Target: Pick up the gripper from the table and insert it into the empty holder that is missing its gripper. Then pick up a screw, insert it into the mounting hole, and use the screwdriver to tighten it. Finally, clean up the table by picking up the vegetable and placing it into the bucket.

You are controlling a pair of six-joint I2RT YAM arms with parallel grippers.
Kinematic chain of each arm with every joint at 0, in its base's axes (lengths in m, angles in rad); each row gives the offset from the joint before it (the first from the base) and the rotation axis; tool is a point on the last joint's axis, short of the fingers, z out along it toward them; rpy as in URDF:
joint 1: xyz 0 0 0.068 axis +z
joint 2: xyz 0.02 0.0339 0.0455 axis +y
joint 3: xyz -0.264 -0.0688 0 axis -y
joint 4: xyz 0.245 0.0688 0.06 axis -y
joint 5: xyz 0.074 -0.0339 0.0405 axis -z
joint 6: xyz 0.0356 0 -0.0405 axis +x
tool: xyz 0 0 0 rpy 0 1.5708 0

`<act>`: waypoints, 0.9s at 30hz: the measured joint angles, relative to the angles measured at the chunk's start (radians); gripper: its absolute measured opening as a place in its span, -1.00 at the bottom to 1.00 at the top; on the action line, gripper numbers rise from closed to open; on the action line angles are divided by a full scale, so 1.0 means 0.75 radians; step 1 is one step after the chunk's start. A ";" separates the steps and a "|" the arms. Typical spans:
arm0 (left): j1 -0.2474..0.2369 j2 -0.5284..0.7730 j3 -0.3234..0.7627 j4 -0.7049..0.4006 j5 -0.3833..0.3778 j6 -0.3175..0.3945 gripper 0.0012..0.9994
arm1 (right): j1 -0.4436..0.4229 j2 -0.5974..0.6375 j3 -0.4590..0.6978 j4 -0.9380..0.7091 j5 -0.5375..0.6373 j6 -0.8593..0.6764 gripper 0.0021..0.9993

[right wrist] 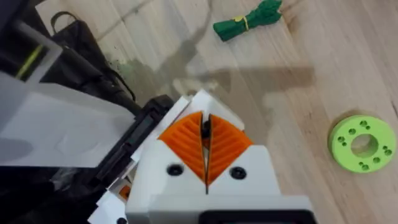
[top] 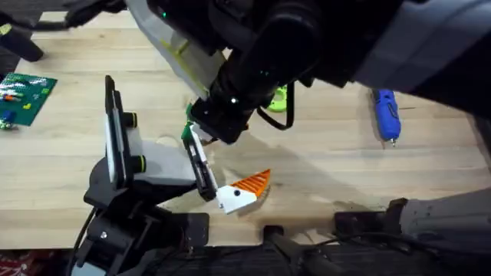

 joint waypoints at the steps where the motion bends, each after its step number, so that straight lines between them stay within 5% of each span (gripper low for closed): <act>1: 0.000 0.000 0.000 0.000 0.000 0.000 0.97 | 0.005 -0.001 0.000 0.001 0.010 0.000 -0.99; 9: 0.000 0.000 0.000 0.000 -0.001 0.001 0.97 | 0.019 -0.002 0.000 0.001 0.038 0.004 -0.87; 12: 0.000 0.000 0.000 0.000 -0.003 0.000 0.97 | 0.029 -0.002 0.000 -0.003 0.024 0.002 -0.47; 16: 0.004 0.000 0.000 0.000 -0.017 0.000 0.97 | 0.019 -0.014 0.000 -0.019 0.067 0.006 0.59; 18: 0.004 0.000 0.000 0.000 -0.019 0.000 0.97 | 0.008 -0.023 0.000 -0.022 0.089 0.003 0.95; 27: 0.004 0.000 0.000 0.001 -0.026 0.000 0.97 | 0.009 -0.026 0.000 -0.016 0.089 0.004 0.99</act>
